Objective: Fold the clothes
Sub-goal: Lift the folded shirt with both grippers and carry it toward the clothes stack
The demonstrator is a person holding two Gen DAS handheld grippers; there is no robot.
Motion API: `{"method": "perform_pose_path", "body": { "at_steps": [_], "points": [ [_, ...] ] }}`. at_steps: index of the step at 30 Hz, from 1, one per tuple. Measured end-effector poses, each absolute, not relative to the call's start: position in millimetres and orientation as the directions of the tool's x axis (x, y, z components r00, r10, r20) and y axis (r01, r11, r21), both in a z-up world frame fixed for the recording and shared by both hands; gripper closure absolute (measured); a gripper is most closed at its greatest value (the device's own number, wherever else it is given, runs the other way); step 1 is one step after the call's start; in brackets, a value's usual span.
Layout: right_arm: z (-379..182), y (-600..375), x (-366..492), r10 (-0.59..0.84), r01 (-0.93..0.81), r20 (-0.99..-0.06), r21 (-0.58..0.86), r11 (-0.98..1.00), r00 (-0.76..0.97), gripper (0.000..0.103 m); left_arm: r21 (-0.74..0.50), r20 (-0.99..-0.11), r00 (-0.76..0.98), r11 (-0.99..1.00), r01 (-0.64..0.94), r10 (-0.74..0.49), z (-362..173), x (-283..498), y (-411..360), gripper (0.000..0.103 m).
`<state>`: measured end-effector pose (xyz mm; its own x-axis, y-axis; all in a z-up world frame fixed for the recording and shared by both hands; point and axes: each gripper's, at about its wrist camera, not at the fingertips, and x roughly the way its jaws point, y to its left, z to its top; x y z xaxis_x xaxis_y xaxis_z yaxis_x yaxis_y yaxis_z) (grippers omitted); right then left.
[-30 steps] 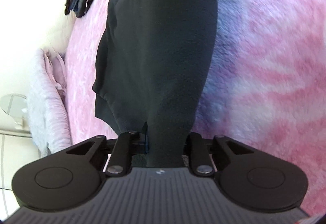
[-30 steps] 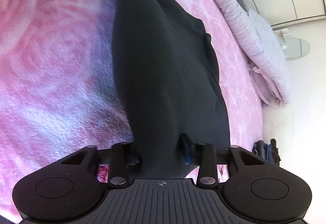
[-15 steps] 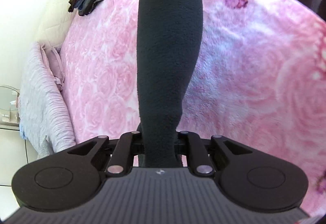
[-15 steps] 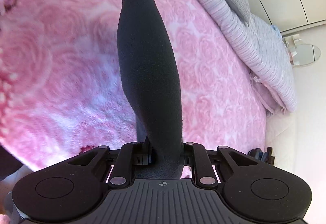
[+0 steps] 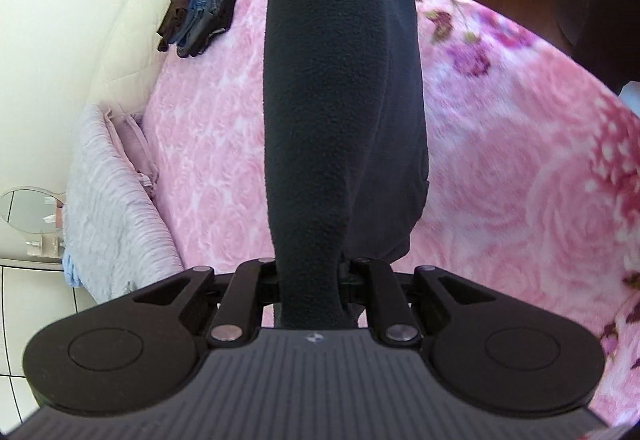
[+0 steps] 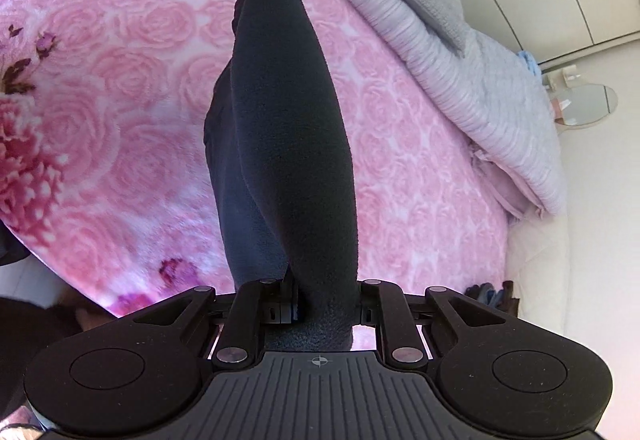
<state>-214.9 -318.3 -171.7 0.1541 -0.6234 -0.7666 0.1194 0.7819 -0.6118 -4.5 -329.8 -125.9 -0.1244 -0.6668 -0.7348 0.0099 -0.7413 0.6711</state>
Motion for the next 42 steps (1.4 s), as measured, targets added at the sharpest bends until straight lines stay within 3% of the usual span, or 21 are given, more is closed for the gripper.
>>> {"method": "perform_pose_path", "body": {
  "at_steps": [21,42],
  "points": [
    [-109,-403,-495,-0.703,0.329,-0.707,-0.649,0.686,0.072,0.086,0.707,-0.701,-0.232,-0.700,-0.101,-0.674,-76,-303,-411,0.091],
    [-65,-556,-573,-0.705,0.323,-0.709,-0.667,0.672,0.003,0.086,0.757,-0.627,-0.320,-0.653,-0.035,-0.710,-57,-396,-577,0.091]
  ]
}}
